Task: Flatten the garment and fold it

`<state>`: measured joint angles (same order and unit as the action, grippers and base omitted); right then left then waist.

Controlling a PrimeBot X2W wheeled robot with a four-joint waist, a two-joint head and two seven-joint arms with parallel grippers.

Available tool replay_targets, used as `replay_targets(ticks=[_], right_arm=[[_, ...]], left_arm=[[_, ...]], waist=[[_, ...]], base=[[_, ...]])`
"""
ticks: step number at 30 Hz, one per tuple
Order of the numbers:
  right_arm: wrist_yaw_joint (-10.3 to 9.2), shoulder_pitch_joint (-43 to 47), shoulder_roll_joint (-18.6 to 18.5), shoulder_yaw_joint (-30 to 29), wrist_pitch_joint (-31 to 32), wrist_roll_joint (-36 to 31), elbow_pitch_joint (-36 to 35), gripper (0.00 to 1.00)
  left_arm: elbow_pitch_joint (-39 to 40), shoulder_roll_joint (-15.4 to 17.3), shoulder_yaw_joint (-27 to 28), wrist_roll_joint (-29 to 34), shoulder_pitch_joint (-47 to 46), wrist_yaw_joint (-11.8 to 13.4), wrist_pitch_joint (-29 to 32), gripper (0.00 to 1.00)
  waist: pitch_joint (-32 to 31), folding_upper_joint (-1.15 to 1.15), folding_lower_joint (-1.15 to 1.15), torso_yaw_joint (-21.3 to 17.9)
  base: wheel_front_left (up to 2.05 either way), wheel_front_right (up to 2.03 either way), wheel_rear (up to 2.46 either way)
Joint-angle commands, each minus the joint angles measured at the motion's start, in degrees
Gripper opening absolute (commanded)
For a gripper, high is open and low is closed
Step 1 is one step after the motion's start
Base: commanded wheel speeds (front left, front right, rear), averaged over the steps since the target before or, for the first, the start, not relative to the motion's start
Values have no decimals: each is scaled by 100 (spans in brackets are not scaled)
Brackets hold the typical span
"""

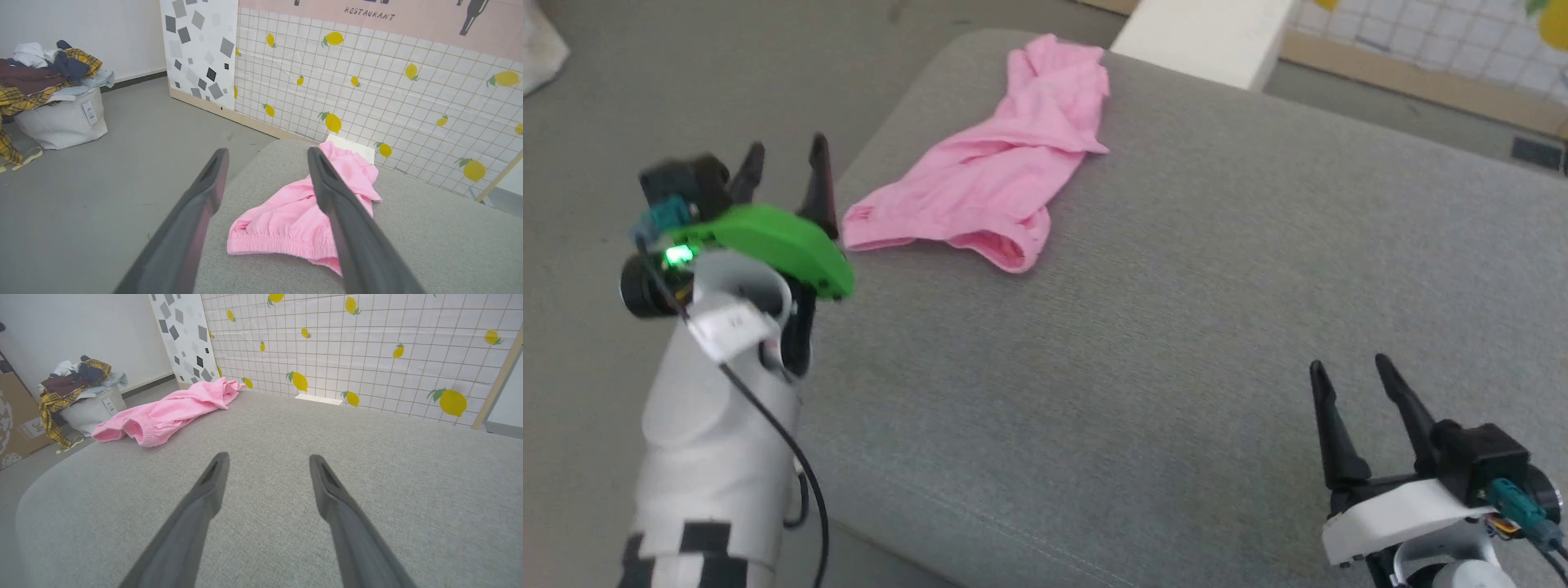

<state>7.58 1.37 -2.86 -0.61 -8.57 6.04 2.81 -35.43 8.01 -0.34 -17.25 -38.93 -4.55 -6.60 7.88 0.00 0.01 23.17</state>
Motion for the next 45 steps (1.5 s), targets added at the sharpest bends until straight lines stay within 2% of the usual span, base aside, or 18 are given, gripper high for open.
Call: replay_targets(ticks=[1,9,11,16,21,25,26,27,32,33,36,41,45], right_arm=[[-9,-54,-1,-52,62,-81,-130,100],[-9,5,-1,-294,346,-250,-739,100],[-9,29,-1,-342,403,-293,-893,100],[-9,72,-1,-433,465,-324,-1101,100],[-9,108,-1,-591,475,-300,-1244,100],[-9,113,-1,-620,496,-312,-1298,100],[-9,109,-1,-610,500,-309,-1305,100],[-9,103,-1,-594,503,-307,-1310,100],[-9,67,-1,-524,465,-252,-1243,100],[-9,37,-1,-468,374,-219,-1099,100],[-9,-6,-1,-377,278,-140,-901,100],[-9,-119,-1,-171,43,11,-483,100],[-9,-185,-1,-82,-198,236,-92,100]], left_arm=[[-187,57,41,-110,-269,-45,113,100],[-1131,242,-45,-468,-1353,-197,1310,100],[-1439,231,-151,-552,-1594,-225,1832,100],[-2002,195,-302,-605,-1776,-170,2777,100],[-2493,4,-312,-788,-1793,-85,3617,100],[-2609,-45,-345,-841,-1785,-102,3757,100],[-2620,-41,-340,-847,-1779,-86,3727,53],[-2612,-22,-349,-833,-1776,-72,3647,0],[-2505,101,-342,-775,-1790,25,3103,0],[-2359,258,-456,-613,-1837,2,2660,0],[-2108,474,-582,-370,-1941,55,2037,0],[-1608,860,-900,-47,-2340,-151,1220,0],[-1110,1002,-1225,-19,-2751,-268,974,0]], waist=[[461,0,-1,-469],[1111,0,-1,-985],[1296,0,-1,-1101],[1528,0,-1,-1191],[1687,0,-1,-1165],[1736,0,-1,-1123],[1737,0,-1,-1115],[1734,0,-1,-1107],[1608,0,-1,-1053],[1419,0,-1,-1038],[1180,0,-1,-1091],[727,0,-1,-1408],[408,0,-1,-1744]], base=[[0,0,0],[0,0,0],[0,0,0],[0,0,0],[0,0,0],[0,0,0],[0,0,0],[0,0,0],[0,0,0],[0,0,0],[0,0,0],[0,0,0],[0,0,0]])
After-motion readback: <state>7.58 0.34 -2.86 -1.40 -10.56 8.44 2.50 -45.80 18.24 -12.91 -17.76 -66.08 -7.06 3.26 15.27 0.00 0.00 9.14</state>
